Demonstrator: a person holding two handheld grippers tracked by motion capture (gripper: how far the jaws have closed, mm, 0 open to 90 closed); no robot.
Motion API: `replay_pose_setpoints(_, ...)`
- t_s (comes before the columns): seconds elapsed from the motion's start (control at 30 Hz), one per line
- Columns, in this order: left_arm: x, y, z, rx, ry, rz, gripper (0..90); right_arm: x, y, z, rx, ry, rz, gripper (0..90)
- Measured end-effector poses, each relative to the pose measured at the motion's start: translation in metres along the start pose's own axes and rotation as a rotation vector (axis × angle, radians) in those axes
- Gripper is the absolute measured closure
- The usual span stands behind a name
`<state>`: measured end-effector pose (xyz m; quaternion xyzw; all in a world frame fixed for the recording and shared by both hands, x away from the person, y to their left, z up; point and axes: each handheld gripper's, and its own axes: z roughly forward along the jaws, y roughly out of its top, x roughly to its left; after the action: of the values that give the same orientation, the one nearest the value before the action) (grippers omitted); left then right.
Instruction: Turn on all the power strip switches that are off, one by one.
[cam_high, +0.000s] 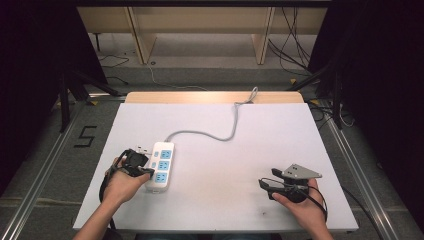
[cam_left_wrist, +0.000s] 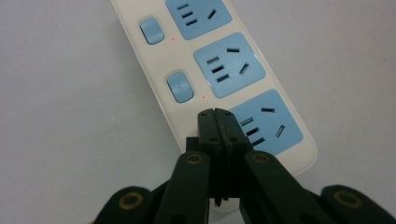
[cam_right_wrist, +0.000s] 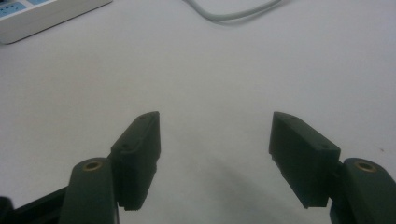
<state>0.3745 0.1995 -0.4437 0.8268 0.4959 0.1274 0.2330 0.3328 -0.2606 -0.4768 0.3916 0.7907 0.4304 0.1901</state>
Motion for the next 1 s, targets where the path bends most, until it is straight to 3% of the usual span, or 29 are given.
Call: replay_pose_setpoints(1.0,0.0003,0.0022,0.0016,0.024,0.001,0.008,89.9,0.0008,0.0001,0.0003,0.001,0.001,-0.001,35.0)
